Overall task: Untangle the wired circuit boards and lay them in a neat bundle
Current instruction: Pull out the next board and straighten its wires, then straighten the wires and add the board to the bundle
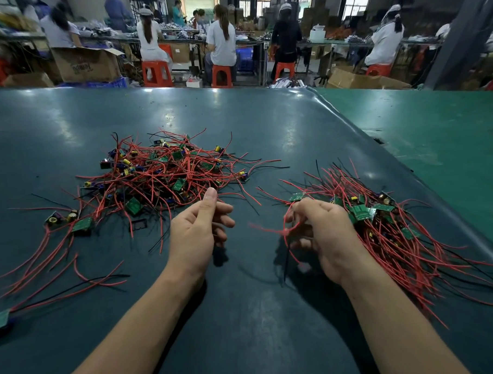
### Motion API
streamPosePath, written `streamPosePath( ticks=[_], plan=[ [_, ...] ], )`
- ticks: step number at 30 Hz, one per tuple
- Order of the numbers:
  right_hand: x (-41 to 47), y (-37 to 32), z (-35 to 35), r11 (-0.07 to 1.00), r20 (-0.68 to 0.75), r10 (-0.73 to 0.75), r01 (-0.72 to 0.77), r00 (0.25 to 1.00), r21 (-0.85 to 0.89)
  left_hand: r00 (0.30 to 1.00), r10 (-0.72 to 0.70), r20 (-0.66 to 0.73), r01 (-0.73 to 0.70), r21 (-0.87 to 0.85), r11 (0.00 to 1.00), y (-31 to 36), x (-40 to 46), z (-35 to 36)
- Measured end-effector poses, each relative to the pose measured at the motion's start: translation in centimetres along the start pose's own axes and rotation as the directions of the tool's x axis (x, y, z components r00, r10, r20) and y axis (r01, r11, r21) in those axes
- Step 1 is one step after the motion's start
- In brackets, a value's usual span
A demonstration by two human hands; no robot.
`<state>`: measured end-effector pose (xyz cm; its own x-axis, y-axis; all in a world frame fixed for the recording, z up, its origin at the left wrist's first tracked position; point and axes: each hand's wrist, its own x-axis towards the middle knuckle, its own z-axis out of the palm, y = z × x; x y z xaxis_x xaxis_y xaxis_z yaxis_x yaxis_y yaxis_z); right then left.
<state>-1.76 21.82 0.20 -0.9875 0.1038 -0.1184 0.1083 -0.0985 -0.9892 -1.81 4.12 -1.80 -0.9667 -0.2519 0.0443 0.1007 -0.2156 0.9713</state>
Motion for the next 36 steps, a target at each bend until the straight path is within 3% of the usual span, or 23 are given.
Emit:
streamPosePath(
  ticks=[2,4,5,7,8,9,12,14,16,18,20,22,26,27,28,30,31,33,36],
  plan=[
    [-0.2,0.0,-0.1,0.995,0.055,0.033,-0.028,0.998,-0.092,1.000,0.003,0.001,-0.003,0.007,1.000,0.0,0.0,0.0],
    [0.0,0.5,-0.5,0.945,-0.014,-0.020,0.014,1.000,-0.328,1.000,-0.001,0.005,0.001,0.009,1.000,0.1,0.0,0.0],
    [0.1,0.6,-0.9,0.845,-0.066,-0.072,0.026,0.995,-0.534,1.000,-0.005,0.008,0.005,0.005,1.000,0.1,0.0,0.0],
    [0.0,0.7,-1.7,0.524,-0.170,-0.214,-0.034,0.962,-0.851,1.000,-0.008,0.010,0.008,-0.003,1.000,0.0,0.0,0.0],
    [-0.1,0.5,-1.8,0.428,-0.190,-0.319,-0.038,0.928,-0.903,1.000,-0.007,0.010,0.007,-0.003,1.000,0.0,-0.1,0.0],
    [-0.3,0.4,-1.7,0.411,-0.178,-0.430,0.016,0.885,-0.912,1.000,-0.006,0.011,0.006,-0.002,1.000,0.0,-0.1,0.0],
    [-0.9,0.4,0.0,0.522,-0.026,-0.653,0.425,0.757,-0.739,1.000,-0.005,0.015,0.005,0.005,1.000,0.0,-0.1,0.2],
    [-1.6,0.9,1.7,0.679,0.080,-0.564,0.517,0.822,-0.521,1.000,-0.002,0.013,0.002,0.003,1.000,0.0,-0.1,0.2],
    [-2.1,1.9,3.0,0.837,0.231,-0.312,0.381,0.922,-0.393,1.000,0.006,0.010,-0.006,0.009,1.000,0.0,-0.1,0.1],
    [-1.8,3.0,3.6,0.876,0.238,-0.131,0.225,0.962,-0.427,1.000,0.009,0.010,-0.010,0.016,1.000,0.0,-0.1,0.1],
    [-1.0,2.9,3.2,0.875,0.049,-0.126,0.134,0.991,-0.465,1.000,0.002,0.005,-0.002,0.017,1.000,0.0,0.0,0.0],
    [-0.2,2.0,1.7,0.806,-0.157,-0.169,0.045,0.973,-0.591,1.000,-0.003,-0.004,0.003,0.021,1.000,0.0,0.0,0.1],
    [-0.2,1.4,-0.2,0.747,-0.267,-0.206,-0.025,0.941,-0.665,0.998,0.056,-0.024,-0.053,0.111,0.992,-0.3,-0.1,0.1],
    [-0.4,1.5,-0.1,0.704,-0.244,-0.258,0.009,0.935,-0.710,0.987,0.159,-0.038,-0.145,0.245,0.959,-0.5,-0.2,-0.2],
    [-0.7,1.5,0.3,0.667,-0.204,-0.320,0.067,0.925,-0.742,0.948,0.317,-0.030,-0.269,0.454,0.849,-0.7,-0.1,-0.6],
    [-1.2,1.6,1.2,0.656,-0.083,-0.423,0.242,0.902,-0.715,0.785,0.614,0.077,-0.427,0.786,0.447,-0.6,0.0,-1.4],
    [-1.5,1.6,1.6,0.655,-0.012,-0.456,0.327,0.890,-0.681,0.732,0.673,0.108,-0.417,0.852,0.317,-0.5,0.1,-1.7],
    [-2.2,1.9,2.5,0.629,0.139,-0.481,0.451,0.865,-0.633,0.765,0.641,0.060,-0.300,0.915,0.272,-0.5,0.8,-2.4],
    [-2.7,2.5,3.2,0.580,0.313,-0.460,0.548,0.831,-0.603,0.923,0.384,-0.023,-0.075,0.968,0.240,-0.6,1.6,-3.4]
  ],
)
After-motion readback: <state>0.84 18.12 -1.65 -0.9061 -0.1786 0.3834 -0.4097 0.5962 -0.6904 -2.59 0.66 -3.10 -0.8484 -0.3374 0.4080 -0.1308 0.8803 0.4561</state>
